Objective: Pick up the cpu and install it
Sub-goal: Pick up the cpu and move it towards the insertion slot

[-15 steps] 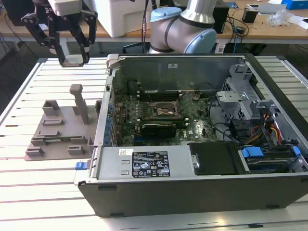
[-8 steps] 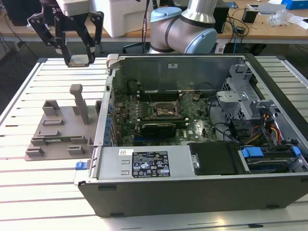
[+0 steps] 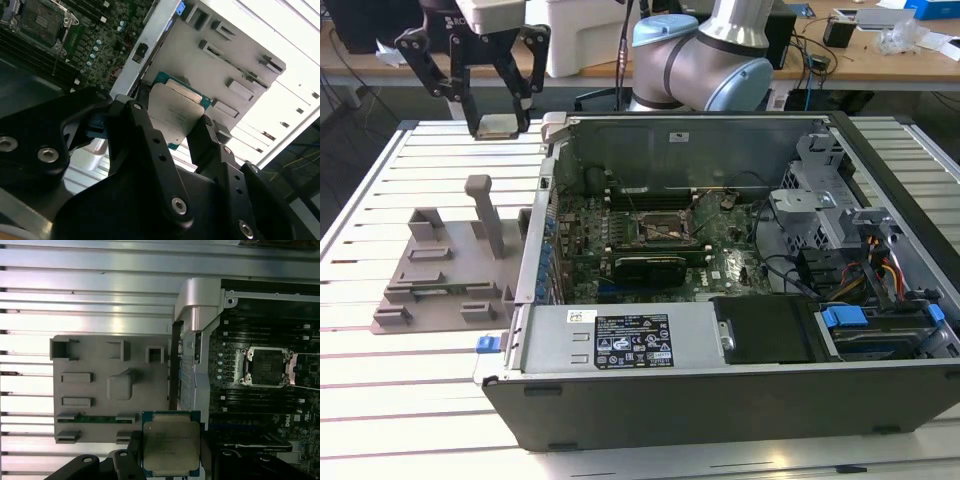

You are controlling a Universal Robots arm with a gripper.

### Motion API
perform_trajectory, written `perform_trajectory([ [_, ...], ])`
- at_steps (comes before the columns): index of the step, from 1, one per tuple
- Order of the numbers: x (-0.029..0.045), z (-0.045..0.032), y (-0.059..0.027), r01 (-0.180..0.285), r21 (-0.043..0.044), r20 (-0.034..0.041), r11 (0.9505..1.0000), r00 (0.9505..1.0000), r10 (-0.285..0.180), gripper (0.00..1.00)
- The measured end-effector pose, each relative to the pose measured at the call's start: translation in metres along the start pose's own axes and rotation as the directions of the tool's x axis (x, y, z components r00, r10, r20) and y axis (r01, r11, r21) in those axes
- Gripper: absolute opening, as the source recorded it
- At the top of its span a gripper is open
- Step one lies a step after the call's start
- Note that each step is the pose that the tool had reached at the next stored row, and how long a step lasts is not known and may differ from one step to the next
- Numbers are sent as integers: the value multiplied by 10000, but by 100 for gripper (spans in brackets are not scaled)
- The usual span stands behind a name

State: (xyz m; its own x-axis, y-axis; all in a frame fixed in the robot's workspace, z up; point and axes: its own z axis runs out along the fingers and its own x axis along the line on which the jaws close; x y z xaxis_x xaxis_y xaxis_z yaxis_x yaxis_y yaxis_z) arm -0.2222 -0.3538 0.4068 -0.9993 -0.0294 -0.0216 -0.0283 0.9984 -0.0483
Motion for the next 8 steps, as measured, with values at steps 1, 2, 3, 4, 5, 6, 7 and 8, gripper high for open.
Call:
perform_trajectory([
  [1, -25, 3, -1, 0, 3, -1, 10000, 10000, 0, 55],
  [2, -44, 4, -1, 0, 8, -2, 10000, 10000, 0, 55],
  [3, -61, 5, -1, 0, 12, -4, 10000, 10000, 0, 55],
  [4, -89, 7, -1, 0, 19, -6, 10000, 10000, 0, 55],
  [5, -114, 10, -1, 0, 25, -7, 10000, 10000, 0, 55],
  [6, -128, 12, -1, 0, 29, -8, 10000, 10000, 0, 55],
  [7, -154, 15, -1, 1, 33, -9, 10000, 10000, -1, 55],
  [8, -165, 16, -1, 1, 36, -9, 10000, 10000, -1, 55],
])
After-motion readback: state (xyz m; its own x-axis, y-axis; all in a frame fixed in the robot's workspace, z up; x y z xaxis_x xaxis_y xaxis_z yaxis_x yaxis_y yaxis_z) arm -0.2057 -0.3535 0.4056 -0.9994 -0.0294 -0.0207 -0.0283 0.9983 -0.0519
